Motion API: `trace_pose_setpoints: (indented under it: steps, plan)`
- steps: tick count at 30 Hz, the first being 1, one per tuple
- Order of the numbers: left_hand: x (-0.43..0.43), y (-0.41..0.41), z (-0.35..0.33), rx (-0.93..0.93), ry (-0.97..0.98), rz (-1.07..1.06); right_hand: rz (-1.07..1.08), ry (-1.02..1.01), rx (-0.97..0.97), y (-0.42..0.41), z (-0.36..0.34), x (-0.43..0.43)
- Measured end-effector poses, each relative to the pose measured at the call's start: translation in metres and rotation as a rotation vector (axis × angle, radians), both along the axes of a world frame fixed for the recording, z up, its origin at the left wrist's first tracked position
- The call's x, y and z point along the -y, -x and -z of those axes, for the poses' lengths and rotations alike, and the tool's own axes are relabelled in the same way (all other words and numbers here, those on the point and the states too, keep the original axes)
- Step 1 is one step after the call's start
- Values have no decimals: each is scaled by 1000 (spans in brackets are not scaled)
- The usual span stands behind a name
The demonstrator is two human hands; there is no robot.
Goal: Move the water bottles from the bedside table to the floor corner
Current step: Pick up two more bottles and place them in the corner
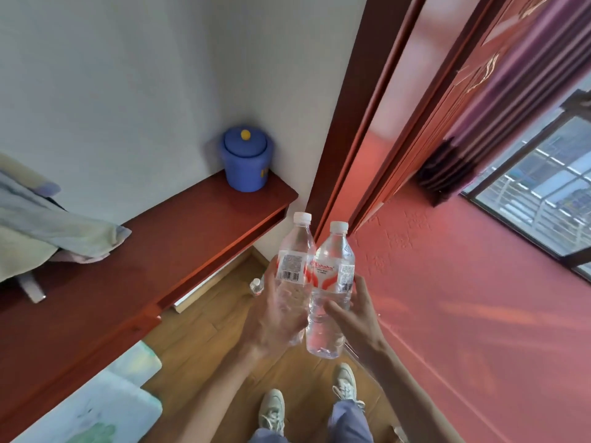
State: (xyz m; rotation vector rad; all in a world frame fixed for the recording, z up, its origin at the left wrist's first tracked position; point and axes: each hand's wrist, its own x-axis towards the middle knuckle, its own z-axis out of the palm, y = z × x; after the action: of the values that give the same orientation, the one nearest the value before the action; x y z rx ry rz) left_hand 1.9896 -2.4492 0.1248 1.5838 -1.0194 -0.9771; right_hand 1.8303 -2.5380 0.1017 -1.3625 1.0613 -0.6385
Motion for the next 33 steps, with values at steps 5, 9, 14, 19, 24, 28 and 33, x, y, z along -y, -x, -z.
trace_pose_setpoints:
  steps: [5,9,14,19,24,28,33]
  plan:
    - [2,-10,12,-24,5,-85,-66,-36,21,-19,6,12]
    - [3,-12,26,-57,-37,-190,-135,-59,23,-30,12,23]
    - [6,-12,52,-99,-112,-344,-280,-92,14,-39,35,42]
    - [4,-2,88,-134,-246,-488,-452,-51,-82,-44,66,68]
    - [-2,9,122,-199,-331,-584,-611,28,-184,-46,99,86]
    - [-3,17,151,-253,-362,-676,-701,37,-221,-49,127,100]
    - [-9,18,197,-311,-384,-764,-787,44,-219,-56,174,111]
